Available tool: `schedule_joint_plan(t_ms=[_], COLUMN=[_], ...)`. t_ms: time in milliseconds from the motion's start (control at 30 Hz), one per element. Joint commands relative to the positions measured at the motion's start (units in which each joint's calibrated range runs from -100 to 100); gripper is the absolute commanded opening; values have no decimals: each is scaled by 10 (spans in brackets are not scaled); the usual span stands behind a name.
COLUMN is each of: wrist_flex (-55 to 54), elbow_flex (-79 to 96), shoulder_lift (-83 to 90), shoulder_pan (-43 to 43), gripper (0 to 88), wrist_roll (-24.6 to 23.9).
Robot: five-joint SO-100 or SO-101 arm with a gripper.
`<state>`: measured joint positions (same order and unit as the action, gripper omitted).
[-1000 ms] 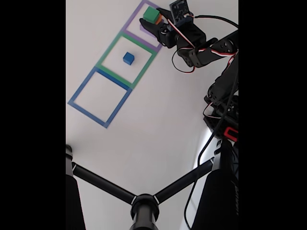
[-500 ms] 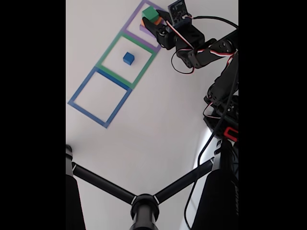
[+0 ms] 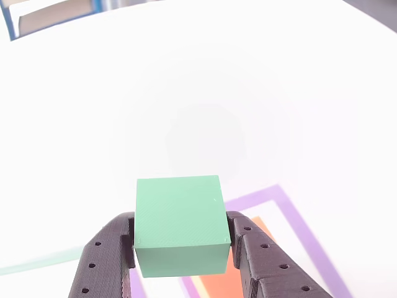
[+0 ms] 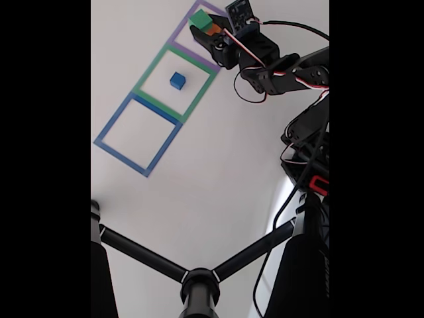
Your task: Tower of hanoi
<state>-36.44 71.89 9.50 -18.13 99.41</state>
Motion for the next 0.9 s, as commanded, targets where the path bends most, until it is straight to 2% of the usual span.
schedule_joint_plan(t_ms=[0, 100, 233, 433, 567, 767, 867], wrist_flex=[126, 250, 472, 855, 1056, 1230, 1278], elbow_flex=[-23, -44, -111, -331, -506, -671, -720], shoulder_lift=[130, 215, 329, 418, 423, 439, 445], shoulder_pan=[17, 29, 48, 92, 138, 214, 240], gripper=[73, 74, 77, 76, 73, 71, 70], wrist_roll=[6, 6, 6, 6, 6, 6, 6])
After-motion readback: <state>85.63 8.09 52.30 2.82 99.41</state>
